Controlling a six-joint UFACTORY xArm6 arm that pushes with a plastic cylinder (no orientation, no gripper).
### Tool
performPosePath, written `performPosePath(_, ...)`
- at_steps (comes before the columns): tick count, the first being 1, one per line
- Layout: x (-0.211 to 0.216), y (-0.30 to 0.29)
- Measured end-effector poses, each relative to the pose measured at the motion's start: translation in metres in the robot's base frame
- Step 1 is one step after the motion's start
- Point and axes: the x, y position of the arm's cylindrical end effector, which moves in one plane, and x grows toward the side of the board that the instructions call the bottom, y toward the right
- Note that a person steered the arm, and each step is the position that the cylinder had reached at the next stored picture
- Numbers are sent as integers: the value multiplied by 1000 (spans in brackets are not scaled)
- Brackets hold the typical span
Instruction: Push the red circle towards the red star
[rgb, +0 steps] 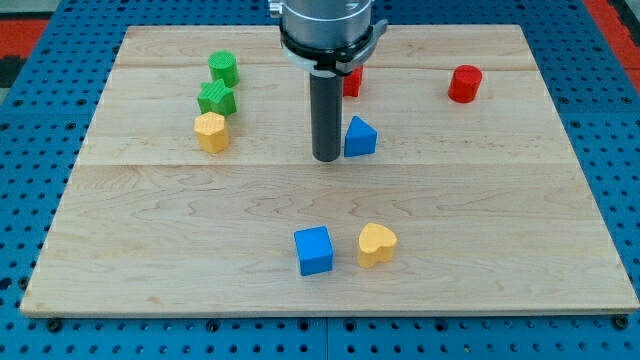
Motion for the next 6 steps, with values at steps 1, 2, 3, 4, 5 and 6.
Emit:
performPosePath(1, -4, 29)
performPosePath(2, 2, 73)
performPosePath(3, 1, 178)
performPosePath(4, -74, 230)
performPosePath(5, -124, 250)
performPosePath(6, -121, 213)
